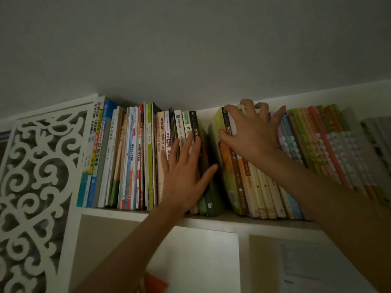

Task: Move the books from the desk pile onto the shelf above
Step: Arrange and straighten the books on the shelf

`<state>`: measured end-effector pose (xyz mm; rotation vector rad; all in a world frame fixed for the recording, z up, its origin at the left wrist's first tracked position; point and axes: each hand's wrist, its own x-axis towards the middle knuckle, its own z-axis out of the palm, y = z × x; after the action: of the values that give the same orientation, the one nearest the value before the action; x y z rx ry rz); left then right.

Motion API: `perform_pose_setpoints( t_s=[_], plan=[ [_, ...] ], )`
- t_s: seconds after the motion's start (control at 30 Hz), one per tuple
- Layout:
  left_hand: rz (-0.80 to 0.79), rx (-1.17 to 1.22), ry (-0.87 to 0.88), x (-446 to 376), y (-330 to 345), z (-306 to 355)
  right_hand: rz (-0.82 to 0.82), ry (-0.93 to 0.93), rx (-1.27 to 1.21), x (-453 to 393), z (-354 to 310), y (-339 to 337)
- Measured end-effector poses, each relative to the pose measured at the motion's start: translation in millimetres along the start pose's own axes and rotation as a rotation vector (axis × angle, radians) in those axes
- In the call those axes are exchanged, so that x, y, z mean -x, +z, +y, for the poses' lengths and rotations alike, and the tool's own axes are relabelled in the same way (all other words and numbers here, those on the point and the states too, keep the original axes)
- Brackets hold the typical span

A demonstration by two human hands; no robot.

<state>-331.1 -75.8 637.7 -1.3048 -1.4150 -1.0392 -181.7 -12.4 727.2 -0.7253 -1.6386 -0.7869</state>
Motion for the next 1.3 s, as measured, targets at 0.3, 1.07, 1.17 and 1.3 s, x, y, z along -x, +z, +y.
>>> perform_pose_setpoints(
  t_s=[0.3,1.07,1.17,1.3],
  plan=[
    [-0.133,-0.101,-0.049,-6.5,10.4,-11.2,0.043,-0.095,-0.007,-2.0,-33.8,12.5],
    [-0.188,0.005,0.116,8.4,25.5,70.3,-0.616,0.620,-0.146,139.2,148.1,-106.3],
    [-0.177,0.001,0.196,5.4,23.4,53.0,-0.533,0.601,-0.088,134.5,134.1,-94.0],
    [-0.176,-0.017,0.240,5.1,18.7,40.3,-0.372,0.584,-0.043,135.7,115.0,-76.9]
  ],
)
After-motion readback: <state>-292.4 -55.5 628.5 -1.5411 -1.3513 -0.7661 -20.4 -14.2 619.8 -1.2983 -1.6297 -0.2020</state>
